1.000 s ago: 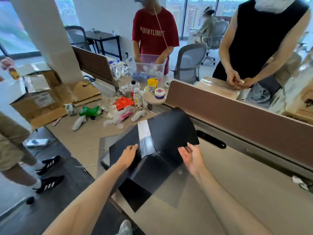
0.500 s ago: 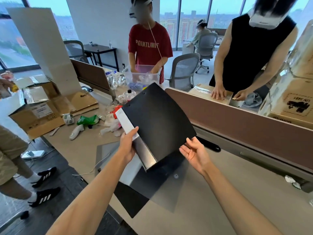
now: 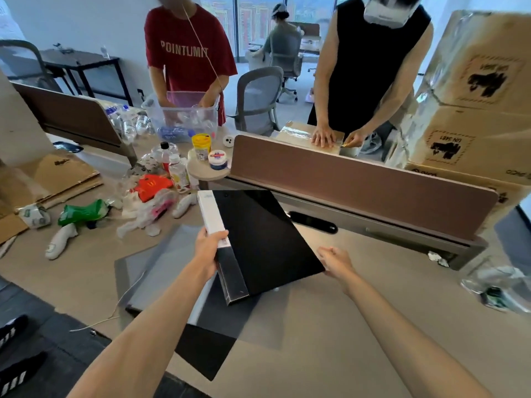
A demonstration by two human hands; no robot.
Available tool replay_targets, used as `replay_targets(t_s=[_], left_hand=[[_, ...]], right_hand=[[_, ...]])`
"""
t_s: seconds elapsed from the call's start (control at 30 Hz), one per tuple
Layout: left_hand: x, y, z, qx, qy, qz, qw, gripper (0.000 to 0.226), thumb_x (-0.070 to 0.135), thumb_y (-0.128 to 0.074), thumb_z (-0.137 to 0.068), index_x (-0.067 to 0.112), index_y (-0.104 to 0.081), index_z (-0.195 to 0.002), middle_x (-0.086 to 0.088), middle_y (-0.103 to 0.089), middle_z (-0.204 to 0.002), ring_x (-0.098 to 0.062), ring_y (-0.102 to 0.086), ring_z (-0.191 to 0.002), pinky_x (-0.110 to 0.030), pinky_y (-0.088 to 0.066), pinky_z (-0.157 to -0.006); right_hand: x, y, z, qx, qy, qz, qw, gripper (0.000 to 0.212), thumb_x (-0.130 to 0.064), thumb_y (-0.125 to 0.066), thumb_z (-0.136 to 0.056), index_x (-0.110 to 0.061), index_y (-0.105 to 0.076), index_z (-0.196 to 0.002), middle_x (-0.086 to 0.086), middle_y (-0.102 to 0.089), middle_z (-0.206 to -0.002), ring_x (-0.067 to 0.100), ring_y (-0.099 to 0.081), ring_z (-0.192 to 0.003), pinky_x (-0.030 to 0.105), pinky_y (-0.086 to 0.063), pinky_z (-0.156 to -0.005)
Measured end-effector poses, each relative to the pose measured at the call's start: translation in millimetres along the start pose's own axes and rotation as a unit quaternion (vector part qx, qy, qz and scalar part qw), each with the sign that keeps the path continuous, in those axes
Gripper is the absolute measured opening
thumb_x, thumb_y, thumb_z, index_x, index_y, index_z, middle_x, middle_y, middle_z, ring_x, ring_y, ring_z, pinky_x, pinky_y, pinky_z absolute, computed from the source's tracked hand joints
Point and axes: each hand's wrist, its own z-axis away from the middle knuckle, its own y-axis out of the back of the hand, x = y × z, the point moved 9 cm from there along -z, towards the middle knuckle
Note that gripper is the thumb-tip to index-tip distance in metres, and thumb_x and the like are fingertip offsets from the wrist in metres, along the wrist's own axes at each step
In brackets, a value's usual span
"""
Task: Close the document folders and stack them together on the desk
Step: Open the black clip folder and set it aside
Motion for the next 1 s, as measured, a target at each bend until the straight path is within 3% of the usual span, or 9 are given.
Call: replay_targets(t_s=[0.07,0.13,0.23,0.33,0.4,0.53,0.7,0.83,1.0], left_hand=[[0.1,-12.7,-7.0,-0.033,0.005,-0.036,0.999,0.050,0.009,-0.064,-0.083,0.020,-0.049,-0.129,-0.013,-0.064,-0.114,-0.025,-0.062,-0.088,-0.034,-0.054,-0.066],[-0.3,-30.0,-12.6,-0.078,0.009,-0.075,0.994,0.053,0.012,-0.066,-0.082,0.026,-0.048,-0.130,-0.012,-0.063,-0.119,-0.027,-0.062,-0.097,-0.038,-0.055,-0.070],[-5.1,-67.5,-11.8,-0.152,0.001,-0.152,0.977,0.051,0.015,-0.063,-0.087,0.029,-0.042,-0.132,-0.005,-0.060,-0.118,-0.025,-0.060,-0.104,-0.040,-0.054,-0.082],[-26.7,-106.4,-8.0,-0.202,0.004,-0.232,0.951,0.053,0.017,-0.061,-0.090,0.020,-0.037,-0.137,-0.004,-0.056,-0.124,-0.022,-0.056,-0.110,-0.037,-0.050,-0.090],[-49.8,-132.6,-4.4,-0.233,0.014,-0.277,0.932,0.056,0.018,-0.063,-0.089,0.016,-0.035,-0.138,-0.006,-0.054,-0.131,-0.022,-0.055,-0.113,-0.037,-0.048,-0.093],[-97.0,-188.1,13.8,-0.290,-0.003,-0.360,0.887,0.062,0.010,-0.067,-0.086,0.012,-0.031,-0.137,-0.001,-0.048,-0.130,-0.021,-0.049,-0.120,-0.036,-0.044,-0.098],[-166.6,-249.0,43.5,-0.330,-0.018,-0.445,0.832,0.065,-0.006,-0.066,-0.077,0.007,-0.039,-0.134,-0.009,-0.054,-0.126,-0.028,-0.055,-0.116,-0.031,-0.047,-0.084],[-229.8,-283.1,60.5,-0.361,0.001,-0.491,0.793,0.061,-0.008,-0.069,-0.072,0.004,-0.045,-0.127,-0.015,-0.059,-0.126,-0.033,-0.057,-0.117,-0.042,-0.049,-0.096],[-278.1,-310.4,86.0,-0.359,0.036,-0.506,0.783,0.065,-0.015,-0.057,-0.078,-0.001,-0.035,-0.138,-0.015,-0.050,-0.139,-0.031,-0.051,-0.125,-0.045,-0.044,-0.105]], right_hand=[[0.5,-3.3,2.3,-0.014,-0.020,-0.040,0.999,0.016,-0.031,-0.053,-0.093,-0.017,-0.061,-0.093,0.007,-0.065,-0.095,0.025,-0.063,-0.090,0.039,-0.054,-0.081],[1.1,-5.2,3.1,-0.022,-0.042,-0.078,0.996,0.026,-0.033,-0.049,-0.097,-0.013,-0.059,-0.109,0.006,-0.064,-0.105,0.025,-0.062,-0.099,0.038,-0.050,-0.086],[1.5,6.2,3.9,0.009,-0.031,-0.075,0.997,0.029,-0.036,-0.053,-0.094,-0.013,-0.062,-0.110,0.004,-0.065,-0.113,0.022,-0.061,-0.103,0.041,-0.049,-0.096],[13.4,34.3,14.9,0.076,-0.043,-0.089,0.992,0.032,-0.024,-0.058,-0.093,-0.013,-0.055,-0.122,0.001,-0.059,-0.110,0.015,-0.057,-0.093,0.032,-0.045,-0.082],[29.3,60.0,26.0,0.122,-0.057,-0.101,0.986,0.032,-0.013,-0.057,-0.093,-0.010,-0.053,-0.125,0.001,-0.056,-0.107,0.016,-0.054,-0.093,0.030,-0.042,-0.080],[72.0,111.4,47.2,0.187,-0.084,-0.092,0.974,0.025,0.001,-0.051,-0.091,-0.010,-0.061,-0.112,0.006,-0.063,-0.108,0.018,-0.055,-0.093,0.027,-0.042,-0.079],[137.3,168.9,71.1,0.256,-0.130,-0.099,0.953,0.023,0.009,-0.048,-0.087,-0.013,-0.055,-0.085,0.010,-0.059,-0.101,0.022,-0.052,-0.091,0.028,-0.041,-0.079],[196.1,206.4,82.8,0.275,-0.177,-0.104,0.939,0.034,0.008,-0.049,-0.087,-0.022,-0.045,-0.071,0.004,-0.056,-0.083,0.022,-0.051,-0.089,0.030,-0.041,-0.080],[249.0,251.1,70.8,0.258,-0.213,-0.101,0.937,0.031,0.003,-0.051,-0.087,-0.025,-0.046,-0.073,-0.003,-0.053,-0.077,0.023,-0.051,-0.089,0.033,-0.041,-0.080]])
